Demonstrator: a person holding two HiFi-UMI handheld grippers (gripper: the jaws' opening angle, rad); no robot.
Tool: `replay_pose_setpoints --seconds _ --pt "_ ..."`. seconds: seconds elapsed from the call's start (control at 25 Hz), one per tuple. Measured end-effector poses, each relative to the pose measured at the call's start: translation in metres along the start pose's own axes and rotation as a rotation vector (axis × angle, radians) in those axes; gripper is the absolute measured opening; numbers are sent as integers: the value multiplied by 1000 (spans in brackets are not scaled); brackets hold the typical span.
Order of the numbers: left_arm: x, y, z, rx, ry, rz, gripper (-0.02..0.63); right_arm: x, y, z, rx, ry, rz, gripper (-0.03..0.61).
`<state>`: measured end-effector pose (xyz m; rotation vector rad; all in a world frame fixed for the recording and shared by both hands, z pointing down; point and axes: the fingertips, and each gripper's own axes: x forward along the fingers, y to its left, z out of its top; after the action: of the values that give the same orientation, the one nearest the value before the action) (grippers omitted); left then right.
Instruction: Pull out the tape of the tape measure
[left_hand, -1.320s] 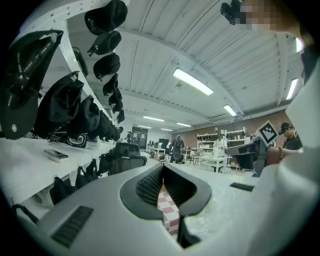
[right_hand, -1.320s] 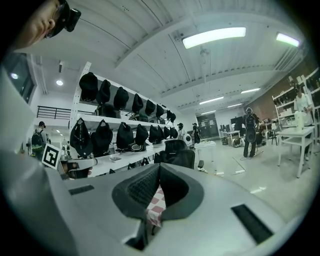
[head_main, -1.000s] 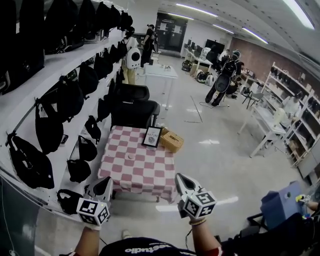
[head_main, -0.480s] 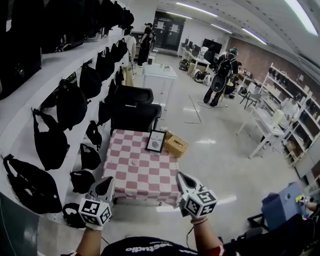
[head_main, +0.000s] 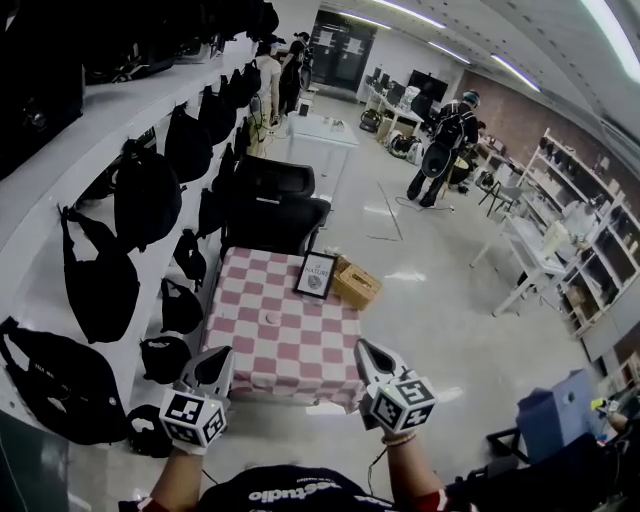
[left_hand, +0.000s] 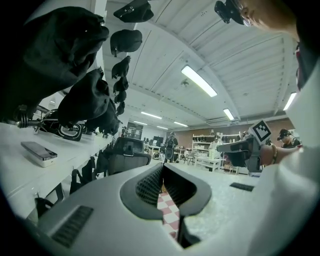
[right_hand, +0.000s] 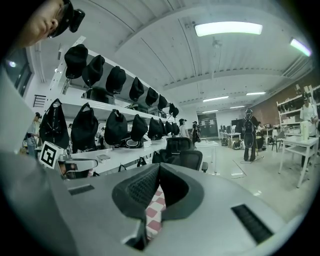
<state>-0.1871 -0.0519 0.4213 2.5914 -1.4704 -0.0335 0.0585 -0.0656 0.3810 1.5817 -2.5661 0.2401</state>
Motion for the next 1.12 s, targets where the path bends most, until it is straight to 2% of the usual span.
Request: replay_pose_setpoints --seconds 0.32,0.52,0.64,1.12 --pt "10 15 -9 -17 11 30 6 27 -7 -10 -5 27 34 -2" --pt "28 21 -7 -19 19 50 6 52 -14 5 6 10 67 -2" --pt "50 21 -2 -7 15 58 6 67 -30 8 -8 2 99 -2" --pt "141 7 16 50 9 65 6 101 -115 20 40 -33 116 -2"
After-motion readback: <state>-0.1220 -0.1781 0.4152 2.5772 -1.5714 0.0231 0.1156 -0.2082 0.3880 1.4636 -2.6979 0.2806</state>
